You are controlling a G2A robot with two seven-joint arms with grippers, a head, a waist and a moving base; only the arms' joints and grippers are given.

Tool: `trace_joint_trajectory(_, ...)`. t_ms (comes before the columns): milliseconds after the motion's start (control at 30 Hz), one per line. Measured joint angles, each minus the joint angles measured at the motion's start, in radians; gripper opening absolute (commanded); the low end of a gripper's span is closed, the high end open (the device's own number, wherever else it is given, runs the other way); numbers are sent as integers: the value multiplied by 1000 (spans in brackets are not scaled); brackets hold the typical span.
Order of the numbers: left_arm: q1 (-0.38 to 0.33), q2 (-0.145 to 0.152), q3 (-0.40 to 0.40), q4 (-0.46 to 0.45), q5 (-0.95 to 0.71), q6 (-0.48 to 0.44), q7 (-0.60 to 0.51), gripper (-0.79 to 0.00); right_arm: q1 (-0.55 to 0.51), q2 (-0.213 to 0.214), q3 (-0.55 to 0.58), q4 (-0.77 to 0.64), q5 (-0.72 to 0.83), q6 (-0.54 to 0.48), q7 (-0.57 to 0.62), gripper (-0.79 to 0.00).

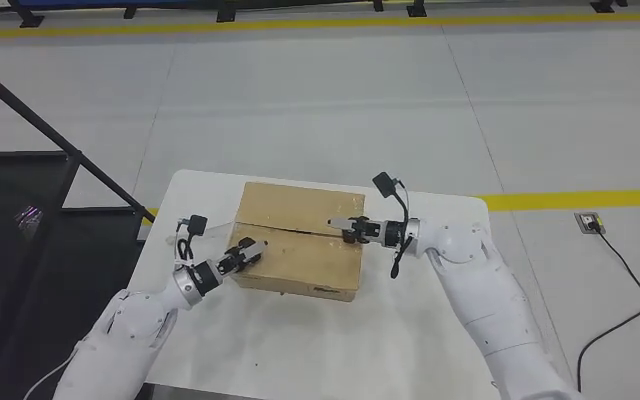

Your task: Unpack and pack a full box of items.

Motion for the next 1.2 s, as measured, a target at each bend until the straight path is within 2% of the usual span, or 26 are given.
trace_joint_trajectory(233, 100, 16, -134, -22, -49, 13, 101, 0, -10, 7, -4, -5, 11, -6, -10, 0)
trace_joint_trajectory(400, 154, 22, -209, 4, -138, 61, 120, 0, -10, 7, -5, -5, 10, -6, -10, 0)
trace_joint_trajectory(733, 156, 22, -219, 19, -143, 93, 134, 0, -10, 7, -5, -5, 10, -6, -10, 0)
trace_joint_trajectory(833, 131, 13, -208, 56, -209, 171, 146, 0, -10, 7, -5, -5, 10, -6, -10, 0)
trace_joint_trajectory(933, 78, -1, -174, 144, -301, 219, 113, 0, -10, 7, -5, -5, 10, -6, -10, 0)
trace_joint_trajectory(1100, -32, -33, -100, 330, -426, 226, 38, 0, -10, 7, -5, -5, 10, -6, -10, 0)
trace_joint_trajectory(1200, -99, -57, -56, 438, -468, 212, 47, 0, -10, 7, -5, -5, 10, -6, -10, 0)
